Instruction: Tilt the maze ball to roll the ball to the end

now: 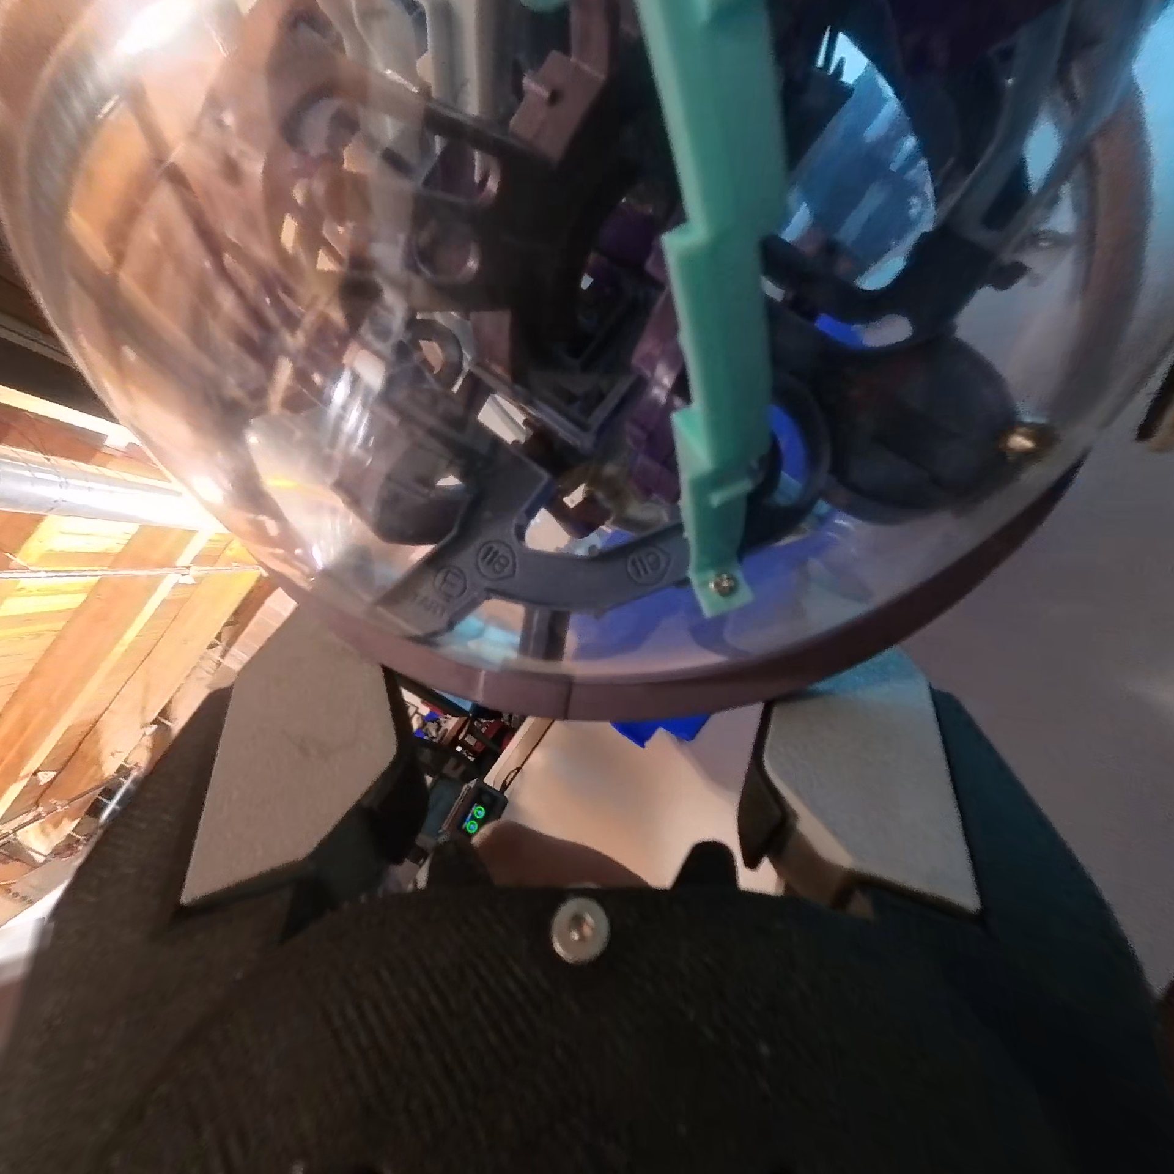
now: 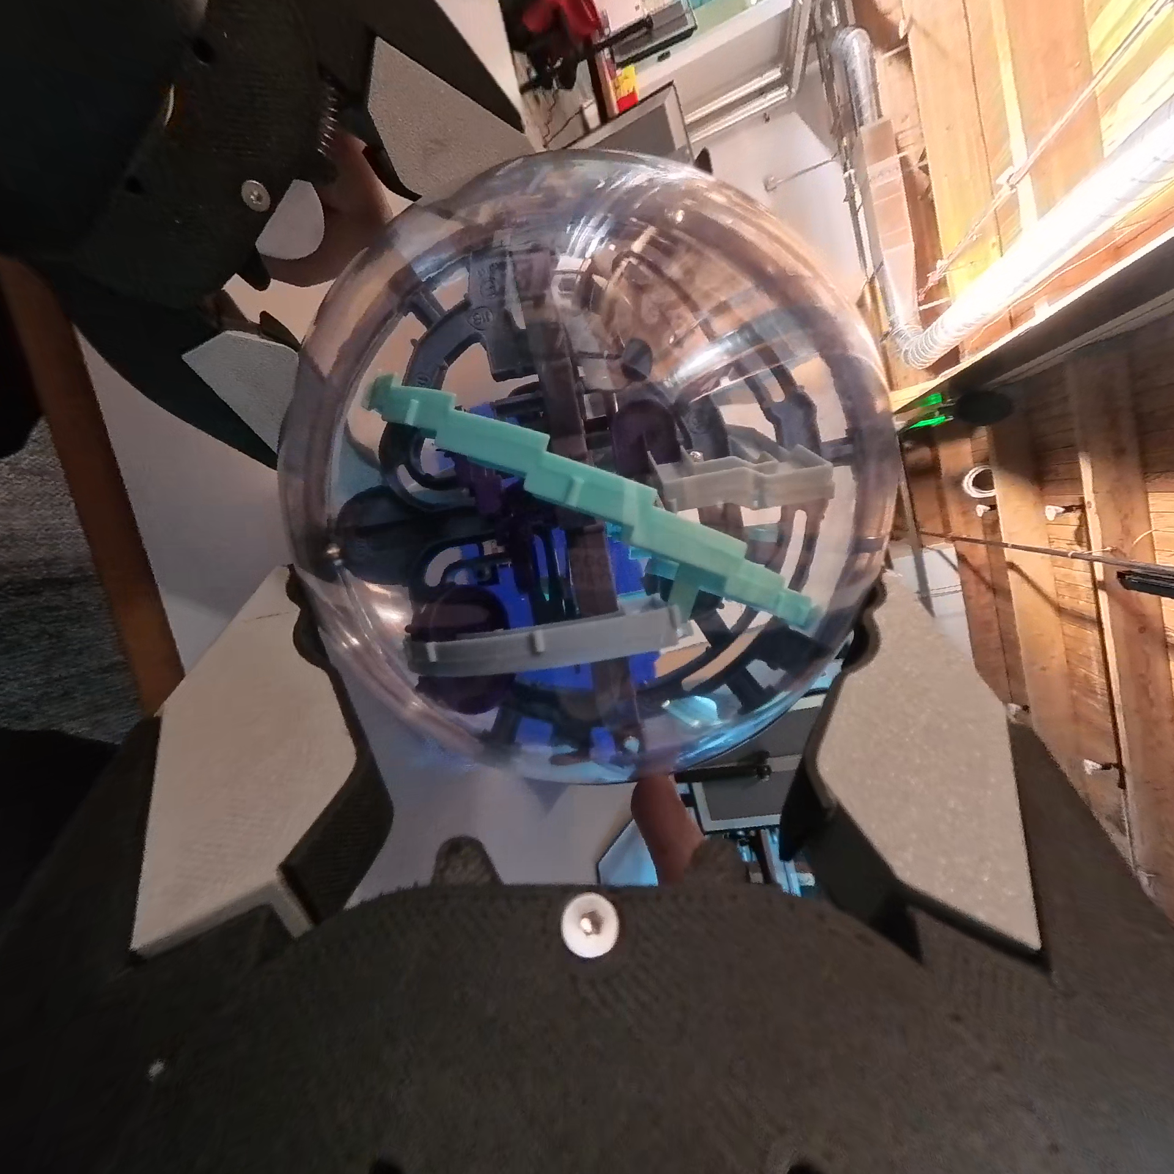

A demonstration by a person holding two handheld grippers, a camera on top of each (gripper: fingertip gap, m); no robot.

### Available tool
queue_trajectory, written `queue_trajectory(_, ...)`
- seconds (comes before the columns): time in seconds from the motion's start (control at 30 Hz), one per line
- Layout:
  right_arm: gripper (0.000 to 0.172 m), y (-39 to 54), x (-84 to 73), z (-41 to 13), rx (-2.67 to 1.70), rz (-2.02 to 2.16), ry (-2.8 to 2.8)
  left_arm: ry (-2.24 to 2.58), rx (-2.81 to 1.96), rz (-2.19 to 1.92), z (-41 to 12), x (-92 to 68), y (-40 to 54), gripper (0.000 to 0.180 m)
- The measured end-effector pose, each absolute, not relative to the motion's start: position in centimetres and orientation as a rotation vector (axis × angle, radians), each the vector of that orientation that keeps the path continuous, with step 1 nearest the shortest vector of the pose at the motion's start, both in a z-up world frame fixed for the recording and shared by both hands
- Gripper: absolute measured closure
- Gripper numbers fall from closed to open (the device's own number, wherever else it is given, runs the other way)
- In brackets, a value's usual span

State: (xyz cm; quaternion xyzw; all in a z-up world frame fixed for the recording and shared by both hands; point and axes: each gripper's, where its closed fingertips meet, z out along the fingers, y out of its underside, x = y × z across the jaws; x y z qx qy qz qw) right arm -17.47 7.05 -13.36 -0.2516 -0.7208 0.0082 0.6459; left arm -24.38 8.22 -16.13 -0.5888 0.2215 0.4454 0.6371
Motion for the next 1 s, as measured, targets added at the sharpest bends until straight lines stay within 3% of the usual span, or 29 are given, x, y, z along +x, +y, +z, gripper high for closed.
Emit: queue_trajectory(1.0,0.014,7.8,-16.8,-15.9,-0.671,0.023,-1.698,0.511,-1.436,0.94,-19.3,-23.6,9.1,0.056)
